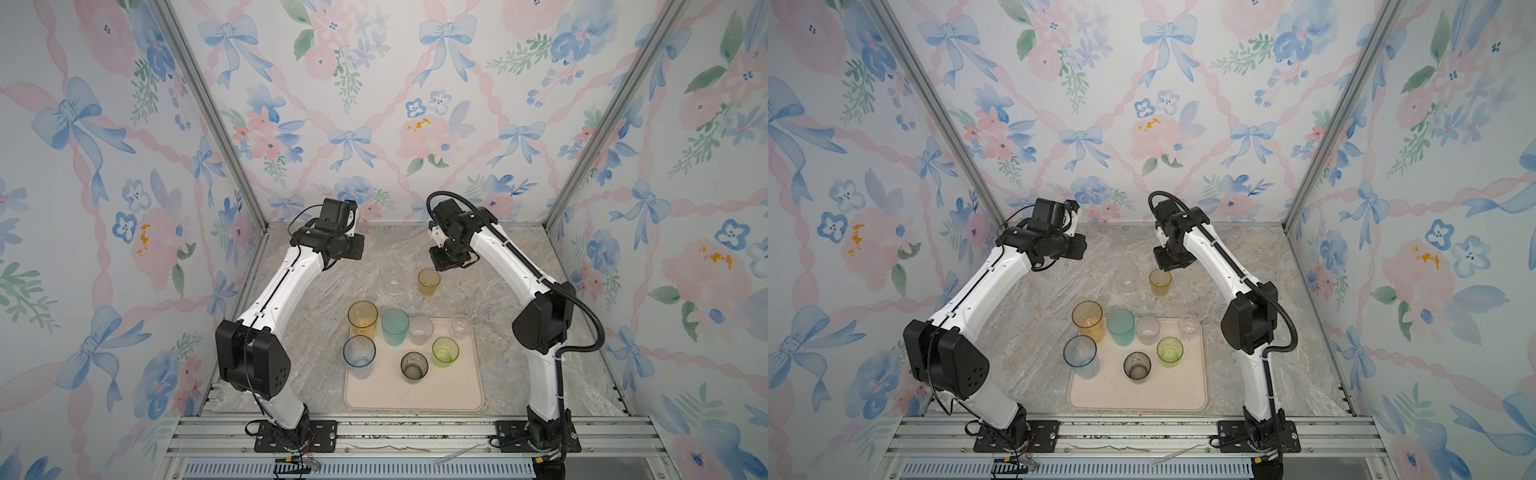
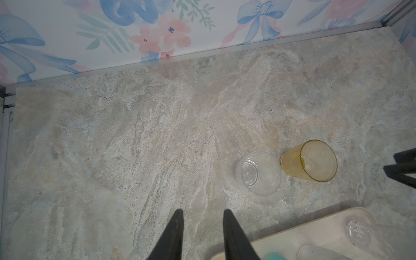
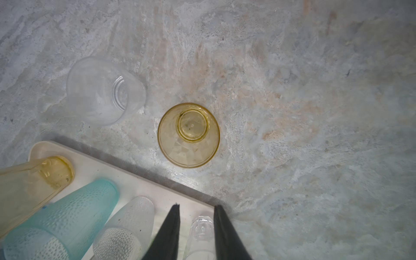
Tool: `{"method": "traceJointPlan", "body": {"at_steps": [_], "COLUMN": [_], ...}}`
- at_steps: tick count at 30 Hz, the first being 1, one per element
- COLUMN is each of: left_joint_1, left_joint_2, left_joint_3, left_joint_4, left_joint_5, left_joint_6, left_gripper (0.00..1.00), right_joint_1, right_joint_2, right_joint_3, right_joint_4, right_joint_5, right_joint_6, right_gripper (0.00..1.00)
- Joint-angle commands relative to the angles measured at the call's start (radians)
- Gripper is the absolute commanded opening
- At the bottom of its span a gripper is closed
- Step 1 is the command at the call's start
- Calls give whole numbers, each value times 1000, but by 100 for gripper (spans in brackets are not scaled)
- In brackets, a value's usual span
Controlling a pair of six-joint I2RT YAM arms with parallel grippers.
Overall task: Place the glasses into the tray
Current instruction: Pick up the glass from the top-center of the table.
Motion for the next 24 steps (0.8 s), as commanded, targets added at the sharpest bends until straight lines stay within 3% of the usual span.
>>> {"method": "traceJointPlan", "body": {"at_steps": [1,6,24], "left_joint_1": [-7,-9,-12], "left_joint_2": [23,33,100], "left_joint_3": [-4,1,59], "left_joint_4": [-17,-17,-17], "left_joint_5": [-14,-16,-13], "left_joint_6": [-24,-34,-41], "left_gripper": [33,33,34], "right_joint_1": [-23,-47,-68], "right_joint_2": [73,178,237], "right_joint_3": [125,208,150], "right_joint_4": [-72,-96,-84], "right_joint_5": [-7,-28,-51], "right_joint_6": [16,13,-18], "right_gripper": [30,30,26]}}
